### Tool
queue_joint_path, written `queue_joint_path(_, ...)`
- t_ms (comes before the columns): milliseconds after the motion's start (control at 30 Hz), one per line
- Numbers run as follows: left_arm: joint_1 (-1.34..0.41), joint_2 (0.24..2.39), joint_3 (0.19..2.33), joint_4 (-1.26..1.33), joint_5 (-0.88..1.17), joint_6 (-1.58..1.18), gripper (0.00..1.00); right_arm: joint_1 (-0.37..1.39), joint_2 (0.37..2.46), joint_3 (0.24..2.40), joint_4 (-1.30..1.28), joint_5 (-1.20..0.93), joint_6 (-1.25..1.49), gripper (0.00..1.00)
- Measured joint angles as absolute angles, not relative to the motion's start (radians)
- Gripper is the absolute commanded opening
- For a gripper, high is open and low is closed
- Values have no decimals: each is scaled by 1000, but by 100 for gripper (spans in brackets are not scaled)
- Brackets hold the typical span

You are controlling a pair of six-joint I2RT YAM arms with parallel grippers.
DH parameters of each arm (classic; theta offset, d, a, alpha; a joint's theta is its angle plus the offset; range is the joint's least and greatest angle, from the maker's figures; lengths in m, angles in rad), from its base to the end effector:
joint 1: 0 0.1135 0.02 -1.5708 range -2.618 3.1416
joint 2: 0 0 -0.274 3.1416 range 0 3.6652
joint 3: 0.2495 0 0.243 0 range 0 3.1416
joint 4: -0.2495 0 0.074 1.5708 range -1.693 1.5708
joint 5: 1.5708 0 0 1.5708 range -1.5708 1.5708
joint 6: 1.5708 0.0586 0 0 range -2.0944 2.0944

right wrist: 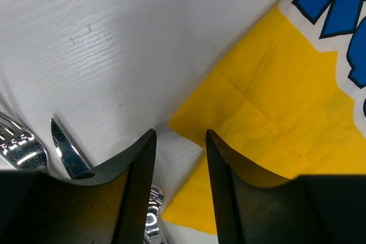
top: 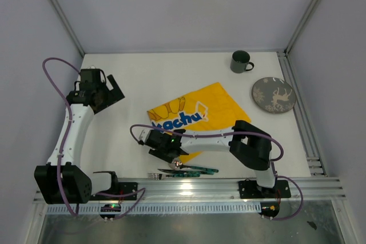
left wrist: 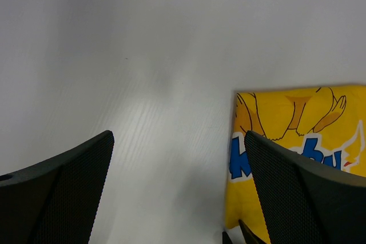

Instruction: Set the dinner table for one person

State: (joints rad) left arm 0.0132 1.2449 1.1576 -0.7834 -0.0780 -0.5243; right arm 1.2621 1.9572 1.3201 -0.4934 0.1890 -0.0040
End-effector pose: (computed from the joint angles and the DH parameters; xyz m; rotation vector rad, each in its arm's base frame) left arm 0.2573 0.0080 0.3110 -0.6820 2.3453 -0.1332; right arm 0.1333 0.3818 0.1564 -1.5356 2.1885 0.1471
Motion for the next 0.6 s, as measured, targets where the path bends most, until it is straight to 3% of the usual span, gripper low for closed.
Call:
queue_joint_path(133,13,1245,1158,-786,-78,-524,99,1262,1969,1329,-485,184,-11,20)
queue_joint_path(267,13,1245,1158,-792,-79,-524,99,1264,1993,1358,-478,200,-14,7)
queue_joint_path(600,13,1245,1158,-797,-79,-524,99,1263,2004,1379,-488,360,-17,4)
